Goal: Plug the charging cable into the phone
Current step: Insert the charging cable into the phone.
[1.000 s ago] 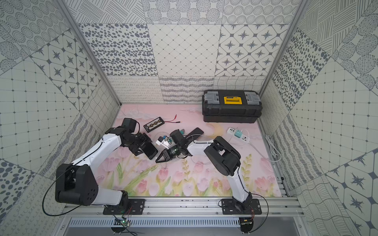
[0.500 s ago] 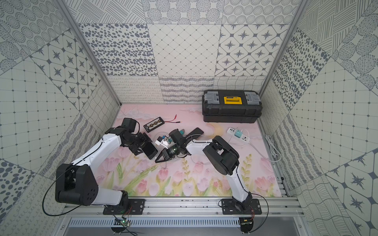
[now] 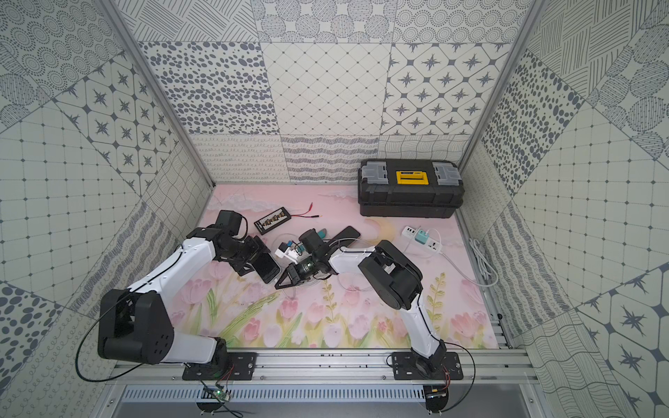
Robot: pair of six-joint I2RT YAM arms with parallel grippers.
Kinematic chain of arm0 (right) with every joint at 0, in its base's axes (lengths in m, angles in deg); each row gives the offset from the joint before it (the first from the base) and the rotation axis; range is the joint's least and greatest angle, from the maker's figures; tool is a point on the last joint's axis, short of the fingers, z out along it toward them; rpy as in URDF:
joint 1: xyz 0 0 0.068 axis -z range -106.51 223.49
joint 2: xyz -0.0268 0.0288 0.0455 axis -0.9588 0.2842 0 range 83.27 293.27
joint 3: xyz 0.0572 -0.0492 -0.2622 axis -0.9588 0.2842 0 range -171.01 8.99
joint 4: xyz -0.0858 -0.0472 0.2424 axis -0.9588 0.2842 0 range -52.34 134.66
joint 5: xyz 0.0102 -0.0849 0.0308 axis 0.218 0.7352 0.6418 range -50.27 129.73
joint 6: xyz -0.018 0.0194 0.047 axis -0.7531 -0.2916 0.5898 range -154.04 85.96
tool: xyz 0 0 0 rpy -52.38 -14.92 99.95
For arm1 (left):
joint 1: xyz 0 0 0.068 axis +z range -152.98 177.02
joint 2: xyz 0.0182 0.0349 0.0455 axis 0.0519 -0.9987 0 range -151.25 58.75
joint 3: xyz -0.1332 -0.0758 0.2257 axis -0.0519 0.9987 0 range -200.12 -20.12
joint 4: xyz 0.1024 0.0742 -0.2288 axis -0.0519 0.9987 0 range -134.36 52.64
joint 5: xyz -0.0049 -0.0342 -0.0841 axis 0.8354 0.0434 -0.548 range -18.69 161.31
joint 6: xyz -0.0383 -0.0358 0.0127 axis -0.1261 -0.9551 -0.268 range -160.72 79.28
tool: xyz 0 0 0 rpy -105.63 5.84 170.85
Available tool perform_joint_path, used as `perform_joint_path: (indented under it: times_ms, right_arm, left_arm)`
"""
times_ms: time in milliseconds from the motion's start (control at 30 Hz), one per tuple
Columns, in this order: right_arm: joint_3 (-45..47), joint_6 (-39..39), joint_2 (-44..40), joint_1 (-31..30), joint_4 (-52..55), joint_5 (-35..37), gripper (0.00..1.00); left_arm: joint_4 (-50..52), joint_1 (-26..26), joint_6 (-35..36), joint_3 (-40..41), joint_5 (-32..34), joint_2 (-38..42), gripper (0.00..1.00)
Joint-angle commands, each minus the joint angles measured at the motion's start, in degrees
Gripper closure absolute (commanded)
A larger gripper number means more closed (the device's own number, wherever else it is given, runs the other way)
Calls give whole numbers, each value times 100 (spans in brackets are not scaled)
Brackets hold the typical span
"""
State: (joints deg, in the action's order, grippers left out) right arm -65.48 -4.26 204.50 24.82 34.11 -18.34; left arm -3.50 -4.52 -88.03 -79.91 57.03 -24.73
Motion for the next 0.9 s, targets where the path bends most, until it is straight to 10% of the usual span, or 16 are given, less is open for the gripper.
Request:
perform_joint_path:
  times_ms: [0,567,733,867]
  right_arm:
    - [-221,-95,107,101,-322,232,100]
    - [-312,-115,177,95,-346,243,99]
    - [-115,-393,-64,106,-265,307,59]
    - [29,-438,-214,158,-233,229,48]
  left_arm:
    - [441,33,182,81,-650,-11,74]
    - [488,29,117,170,-646,87,74]
    - [552,32,66,31,-527,-28,74]
    - [694,31,48,-151,-327,-140,71]
